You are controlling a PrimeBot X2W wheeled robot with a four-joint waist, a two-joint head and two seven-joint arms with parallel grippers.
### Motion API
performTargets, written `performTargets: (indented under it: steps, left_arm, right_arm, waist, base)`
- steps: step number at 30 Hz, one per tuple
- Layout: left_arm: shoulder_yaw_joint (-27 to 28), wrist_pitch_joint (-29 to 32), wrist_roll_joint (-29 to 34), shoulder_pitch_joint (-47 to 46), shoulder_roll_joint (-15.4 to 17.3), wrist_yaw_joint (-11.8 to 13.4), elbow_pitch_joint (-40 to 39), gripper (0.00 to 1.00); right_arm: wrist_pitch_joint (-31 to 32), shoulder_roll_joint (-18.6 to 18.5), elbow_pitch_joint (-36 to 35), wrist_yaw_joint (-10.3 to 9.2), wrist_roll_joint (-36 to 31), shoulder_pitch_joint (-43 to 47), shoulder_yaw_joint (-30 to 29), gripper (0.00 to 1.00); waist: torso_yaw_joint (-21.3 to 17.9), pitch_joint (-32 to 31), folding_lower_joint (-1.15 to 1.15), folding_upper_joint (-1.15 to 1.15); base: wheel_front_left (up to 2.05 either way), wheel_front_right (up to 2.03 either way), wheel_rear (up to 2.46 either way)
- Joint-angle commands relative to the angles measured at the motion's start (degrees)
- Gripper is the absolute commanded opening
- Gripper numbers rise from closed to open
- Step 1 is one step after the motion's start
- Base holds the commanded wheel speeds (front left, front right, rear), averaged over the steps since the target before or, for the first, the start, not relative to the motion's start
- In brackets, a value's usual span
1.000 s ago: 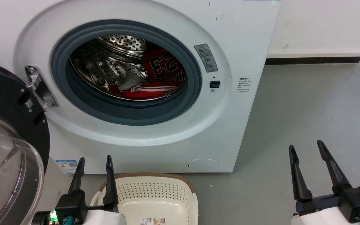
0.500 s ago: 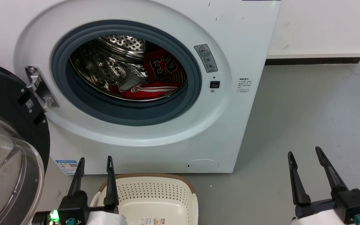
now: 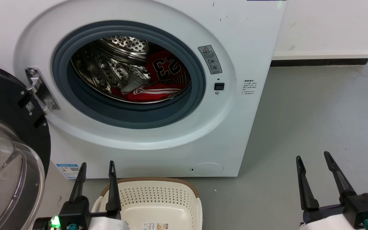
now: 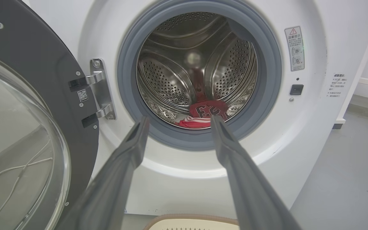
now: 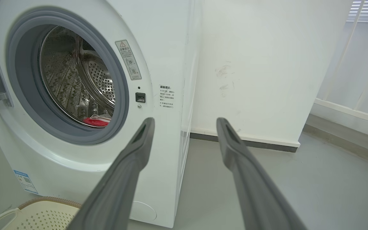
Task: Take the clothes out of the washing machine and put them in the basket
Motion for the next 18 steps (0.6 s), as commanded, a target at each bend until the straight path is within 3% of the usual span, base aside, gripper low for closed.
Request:
performTargets:
  steps: [1, 11, 18]
  left_arm:
    - [0.1, -0.2, 0.2, 0.2, 0.1, 0.0, 0.0, 1.00]
    - [0.5, -0.2, 0.1, -0.8, 0.1, -0.2, 0.5, 1.00]
    - [2.1, -0.2, -0.1, -4.3, 0.1, -1.7, 2.8, 1.00]
  right_arm:
    - [-0.2, 0.0, 0.1, -0.04, 0.2, 0.6, 0.1, 1.00]
    - [-0.2, 0.0, -0.1, -0.04, 0.1, 0.6, 0.4, 1.00]
    - [-0.2, 0.0, -0.5, -0.04, -0.1, -0.6, 1.0, 1.00]
  waist:
    - [0.0, 0.0, 0.00, 0.00]
    - [-0.2, 0.2, 0.00, 0.00]
    - [-1.1, 1.6, 0.00, 0.00]
  base:
    - [0.00, 0.00, 0.00]
    - [0.00, 0.00, 0.00]
    - [0.00, 0.00, 0.00]
